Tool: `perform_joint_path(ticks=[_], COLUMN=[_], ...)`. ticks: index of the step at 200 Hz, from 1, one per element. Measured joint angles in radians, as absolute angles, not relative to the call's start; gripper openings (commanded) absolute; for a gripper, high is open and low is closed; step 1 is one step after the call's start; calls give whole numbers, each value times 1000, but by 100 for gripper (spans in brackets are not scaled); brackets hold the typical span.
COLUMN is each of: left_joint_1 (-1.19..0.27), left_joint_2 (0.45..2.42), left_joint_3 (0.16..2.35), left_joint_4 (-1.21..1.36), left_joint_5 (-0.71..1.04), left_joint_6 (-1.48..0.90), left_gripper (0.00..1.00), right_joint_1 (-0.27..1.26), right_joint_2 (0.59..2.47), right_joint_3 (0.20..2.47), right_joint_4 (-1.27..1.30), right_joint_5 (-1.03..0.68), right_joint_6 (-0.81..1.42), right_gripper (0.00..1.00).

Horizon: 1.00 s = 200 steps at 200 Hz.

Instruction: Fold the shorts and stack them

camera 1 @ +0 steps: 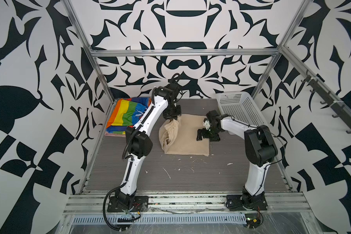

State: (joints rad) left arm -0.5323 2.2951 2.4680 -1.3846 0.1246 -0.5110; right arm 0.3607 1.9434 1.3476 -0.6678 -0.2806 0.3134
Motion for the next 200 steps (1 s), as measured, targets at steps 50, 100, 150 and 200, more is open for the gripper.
perform_joint_path(ticks=[50,100,150,200], left_joint_1=[-567,-572,-552,-377], left_joint_2=[2319,2317,2180,1724], left_joint_3=[2328,2138,1943,1500], left_joint_4=[-1169,-871,-572,-200], left_joint_5=[294,466,600,661], left_joint_6=[-630,-745,-821,-936], left_gripper=[0,29,99,99], right_joint_1=[376,369,295,329], right_joint_2=[1952,1935,1750,1698], right_joint_3=[1340,1328,1315,1382], right_joint_4=[-636,-628,-671,-714], right_joint_5=[-303,-354,-398,-342], right_joint_6=[323,331,339,350], right_gripper=[100,100,100,100])
